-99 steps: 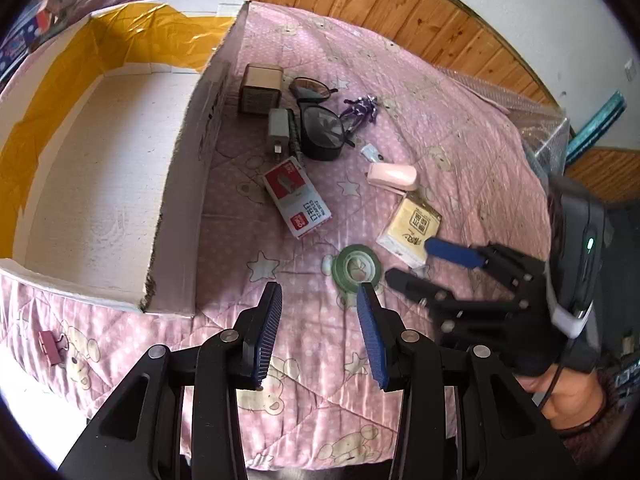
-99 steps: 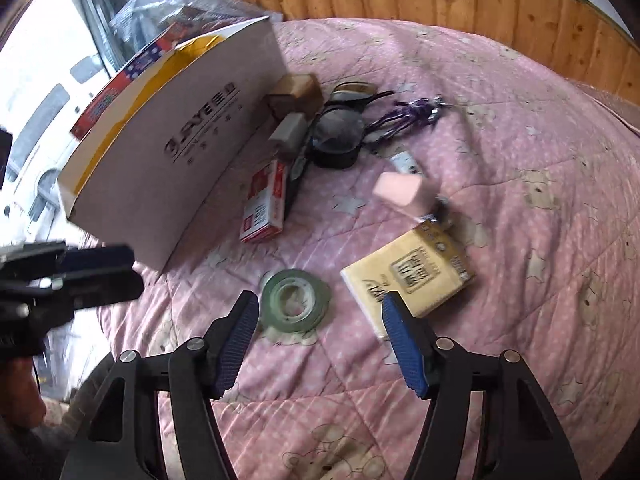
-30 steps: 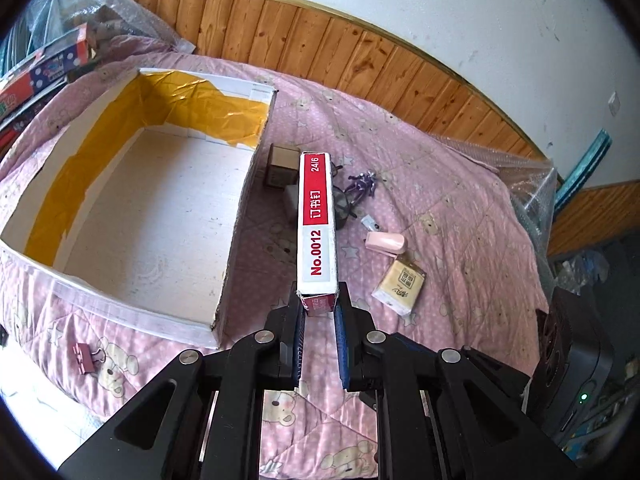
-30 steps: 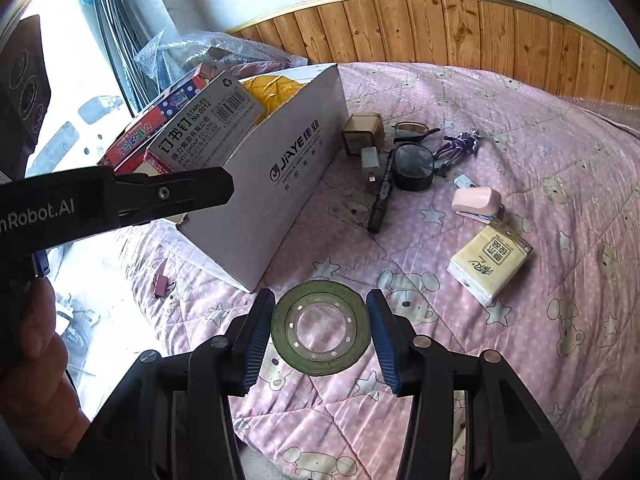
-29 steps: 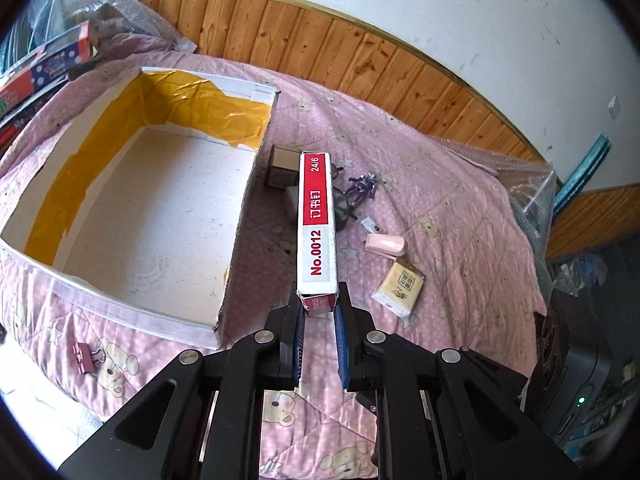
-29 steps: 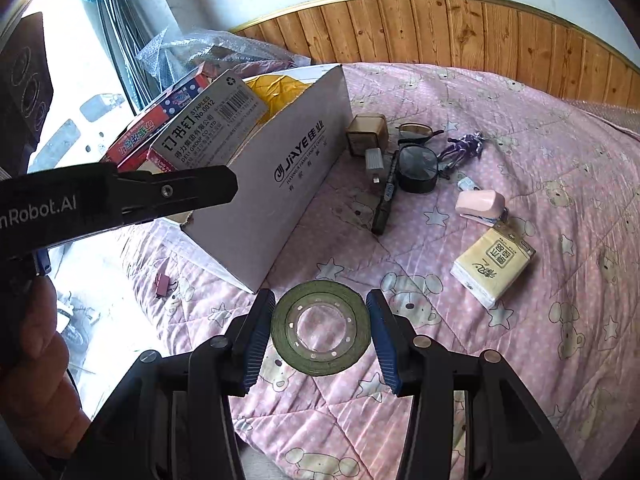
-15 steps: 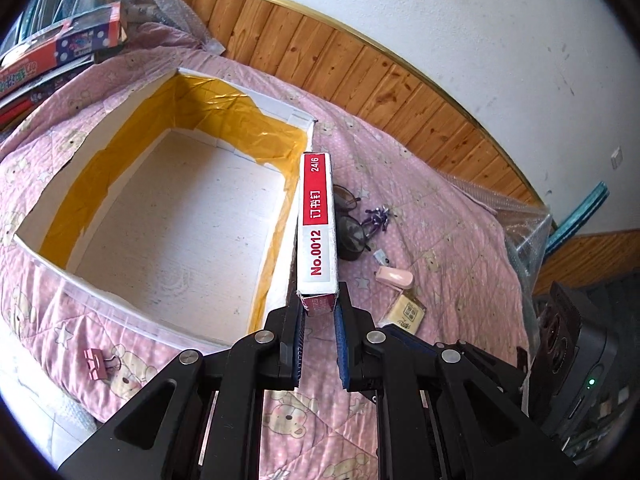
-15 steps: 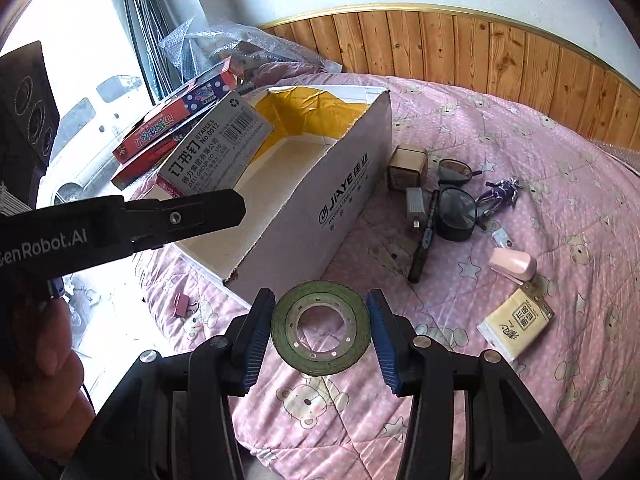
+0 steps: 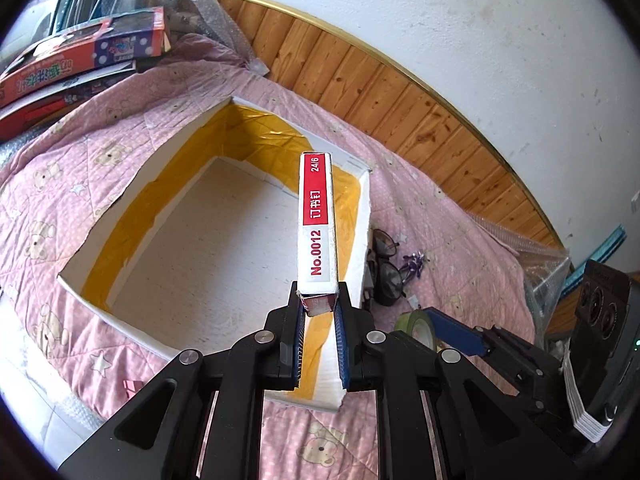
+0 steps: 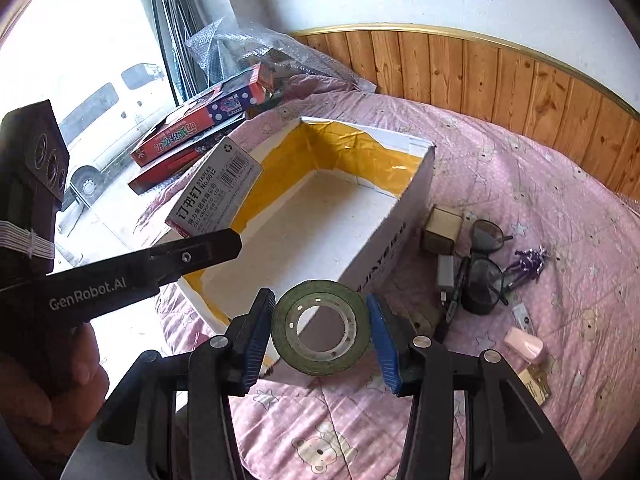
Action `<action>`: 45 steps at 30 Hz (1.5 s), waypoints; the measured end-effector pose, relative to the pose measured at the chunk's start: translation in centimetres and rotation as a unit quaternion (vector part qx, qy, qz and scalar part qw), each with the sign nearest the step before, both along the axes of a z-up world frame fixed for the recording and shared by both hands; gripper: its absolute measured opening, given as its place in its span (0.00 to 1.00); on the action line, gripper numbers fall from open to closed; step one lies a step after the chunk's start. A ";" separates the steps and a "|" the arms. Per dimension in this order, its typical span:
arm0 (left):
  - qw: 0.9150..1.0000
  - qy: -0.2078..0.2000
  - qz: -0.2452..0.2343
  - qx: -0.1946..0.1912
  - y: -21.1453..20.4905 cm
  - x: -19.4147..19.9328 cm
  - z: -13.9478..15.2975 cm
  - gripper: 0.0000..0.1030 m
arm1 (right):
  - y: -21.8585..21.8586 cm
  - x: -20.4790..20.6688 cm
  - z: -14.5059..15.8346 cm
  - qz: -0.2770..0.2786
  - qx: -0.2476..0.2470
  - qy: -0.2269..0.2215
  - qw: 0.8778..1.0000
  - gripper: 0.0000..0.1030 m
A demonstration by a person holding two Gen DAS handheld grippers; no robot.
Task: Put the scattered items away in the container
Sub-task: 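Carry the tape roll and staple box over the white box with both tools, then open both tools to drop the tape roll and staple box inside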
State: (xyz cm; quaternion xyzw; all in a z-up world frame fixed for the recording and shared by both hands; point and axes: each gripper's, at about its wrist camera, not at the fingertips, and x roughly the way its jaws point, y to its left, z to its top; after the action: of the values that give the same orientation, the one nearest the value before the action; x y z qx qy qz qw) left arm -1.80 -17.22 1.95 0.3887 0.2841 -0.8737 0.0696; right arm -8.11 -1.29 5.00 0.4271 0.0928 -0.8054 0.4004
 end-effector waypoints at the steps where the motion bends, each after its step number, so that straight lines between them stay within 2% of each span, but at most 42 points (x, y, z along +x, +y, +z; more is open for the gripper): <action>1: 1.000 -0.003 0.003 0.003 -0.5 -0.1 -0.1 0.13 | -0.5 -0.2 0.2 0.005 -0.002 0.000 1.000 0.47; 13: 0.998 -0.047 0.020 0.046 -5.7 -3.2 -2.6 0.13 | -6.8 -2.6 -1.0 0.050 0.019 -0.006 0.999 0.47; 18: 0.995 -0.069 0.018 0.071 -7.2 -5.6 -3.8 0.13 | -8.8 -5.8 -2.1 0.044 0.034 -0.021 0.998 0.47; 25: 0.992 -0.101 0.007 0.081 -8.6 -9.9 -5.6 0.13 | -11.1 -10.4 -3.9 0.034 0.066 -0.035 0.997 0.47; 29: 0.990 -0.127 0.009 0.067 -9.3 -12.4 -7.0 0.13 | -12.3 -12.6 -5.3 0.029 0.099 -0.031 0.994 0.47; 35: 0.986 -0.166 0.003 0.032 -9.6 -15.9 -9.0 0.13 | -14.2 -14.0 -6.7 0.039 0.156 0.005 0.987 0.47; 40: 0.981 -0.195 0.011 0.008 -9.8 -17.6 -10.6 0.15 | -15.1 -14.8 -7.2 0.039 0.180 0.017 0.983 0.48; 41: 0.980 -0.196 0.017 0.006 -9.9 -17.8 -10.7 0.17 | -15.1 -14.9 -7.3 0.037 0.183 0.019 0.982 0.48; 43: 0.980 -0.198 0.024 0.002 -10.2 -17.9 -10.9 0.35 | -15.0 -15.1 -7.3 0.031 0.180 0.019 0.983 0.49; 44: 0.980 -0.199 0.029 -0.003 -10.3 -17.8 -10.9 0.43 | -14.7 -15.2 -7.2 0.025 0.177 0.020 0.984 0.54; 45: 0.980 -0.199 0.033 -0.005 -10.5 -17.6 -10.8 0.45 | -14.4 -15.1 -7.0 0.019 0.172 0.023 0.985 0.58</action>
State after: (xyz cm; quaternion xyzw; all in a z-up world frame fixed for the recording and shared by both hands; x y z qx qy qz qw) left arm -19.39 -27.68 -8.83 0.5445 0.2730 -0.7777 0.1555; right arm -23.20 -15.69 -2.03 0.4692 0.2475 -0.7794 0.3334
